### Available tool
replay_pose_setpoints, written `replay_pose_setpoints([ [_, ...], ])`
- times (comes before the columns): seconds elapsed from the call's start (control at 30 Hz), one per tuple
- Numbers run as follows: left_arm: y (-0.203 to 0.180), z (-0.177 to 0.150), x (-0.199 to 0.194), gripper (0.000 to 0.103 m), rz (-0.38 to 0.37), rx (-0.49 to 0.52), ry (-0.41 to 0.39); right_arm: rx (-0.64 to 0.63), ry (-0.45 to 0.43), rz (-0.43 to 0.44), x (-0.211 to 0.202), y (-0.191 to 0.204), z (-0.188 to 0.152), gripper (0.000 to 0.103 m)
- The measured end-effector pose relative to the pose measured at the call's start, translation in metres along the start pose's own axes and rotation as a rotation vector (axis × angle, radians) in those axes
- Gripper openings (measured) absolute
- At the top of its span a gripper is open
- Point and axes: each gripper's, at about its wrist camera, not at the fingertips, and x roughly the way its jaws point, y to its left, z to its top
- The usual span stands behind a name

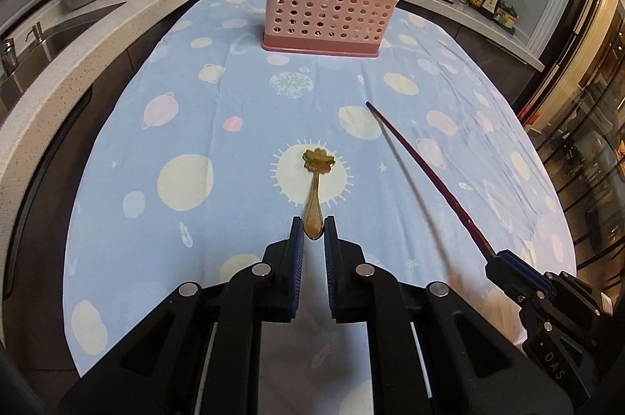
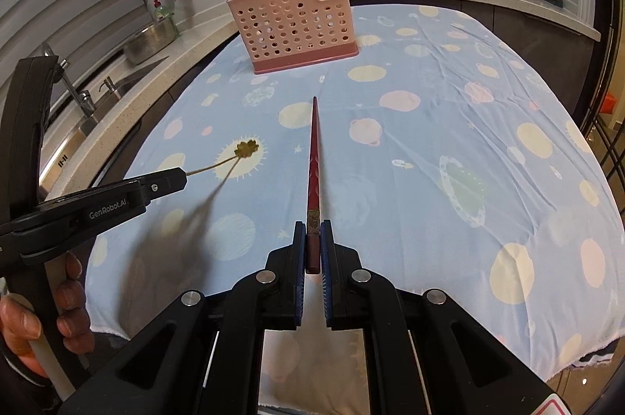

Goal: Organize utensils
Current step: 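Grasp the gold spoon with the left tool while the right tool holds the dark red chopstick, then lift the spoon and chopstick and carry both over the pink holder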

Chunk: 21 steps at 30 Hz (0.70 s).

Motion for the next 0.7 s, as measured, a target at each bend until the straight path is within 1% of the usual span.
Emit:
replay_pose_setpoints([
  [0.27,0.002,0.016,-0.030,0.010,-0.022,-0.017,-0.050,0.014,-0.099,0.041,-0.036,0.006,0.027,0.007],
  [0.3,0.003,0.018,-0.032,0.008,-0.027,-0.018,-0.053,0.016,-0.110,0.044,-0.040,0.007,0.030,0.007],
  [0.33,0.003,0.020,-0.034,0.003,-0.029,-0.019,-0.056,0.017,-0.123,0.047,-0.044,0.007,0.033,0.007],
  [0.37,0.004,0.022,-0.036,0.001,-0.029,-0.019,-0.056,0.019,-0.135,0.052,-0.048,0.007,0.037,0.007],
  [0.47,0.005,0.027,-0.040,0.001,-0.038,-0.024,-0.068,0.025,-0.163,0.065,-0.056,0.008,0.045,0.007],
  [0.7,0.010,0.031,-0.041,0.001,-0.029,-0.028,-0.074,0.023,-0.184,0.071,-0.060,0.009,0.054,0.007],
])
